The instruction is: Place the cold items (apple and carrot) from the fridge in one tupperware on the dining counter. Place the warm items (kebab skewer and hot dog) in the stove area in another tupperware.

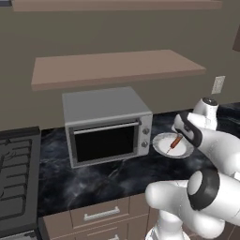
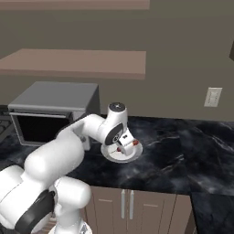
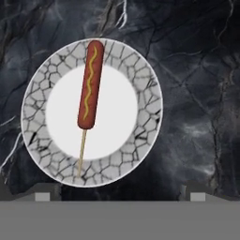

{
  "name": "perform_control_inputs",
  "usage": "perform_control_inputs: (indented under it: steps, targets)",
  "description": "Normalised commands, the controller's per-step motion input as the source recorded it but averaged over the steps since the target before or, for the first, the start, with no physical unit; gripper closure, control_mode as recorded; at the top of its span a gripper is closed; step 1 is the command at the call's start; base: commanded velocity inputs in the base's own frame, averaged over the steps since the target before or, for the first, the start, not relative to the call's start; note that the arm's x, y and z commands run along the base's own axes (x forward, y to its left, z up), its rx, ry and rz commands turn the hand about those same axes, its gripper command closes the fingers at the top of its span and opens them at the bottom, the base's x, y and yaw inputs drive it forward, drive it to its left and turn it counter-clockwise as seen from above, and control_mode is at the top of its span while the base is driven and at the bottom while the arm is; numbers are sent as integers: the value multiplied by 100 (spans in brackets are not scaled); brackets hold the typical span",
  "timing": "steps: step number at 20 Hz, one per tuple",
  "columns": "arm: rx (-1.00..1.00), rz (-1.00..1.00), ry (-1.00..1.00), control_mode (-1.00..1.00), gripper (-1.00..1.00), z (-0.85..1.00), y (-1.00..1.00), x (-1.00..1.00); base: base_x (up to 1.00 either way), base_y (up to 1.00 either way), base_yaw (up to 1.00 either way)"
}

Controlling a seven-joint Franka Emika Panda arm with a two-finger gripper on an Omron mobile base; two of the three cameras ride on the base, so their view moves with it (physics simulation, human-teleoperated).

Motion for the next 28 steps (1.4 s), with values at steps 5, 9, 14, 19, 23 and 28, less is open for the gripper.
perform_control_inputs:
  steps: [5, 9, 14, 19, 23, 28]
  targets:
    - [0, 0, 0, -100, -100, -19, -6, 19, 0, 0, 0]
    - [0, 0, 0, -100, -100, -21, -8, 16, 0, 0, 0]
    - [0, 0, 0, -100, -100, -22, -7, 18, 0, 0, 0]
    - [0, 0, 1, -100, -100, -22, -2, 22, 0, 0, 0]
    - [0, -2, 3, -100, -100, -19, 0, 24, 0, 0, 0]
    - [0, -5, 6, -100, -100, -20, 0, 24, 0, 0, 0]
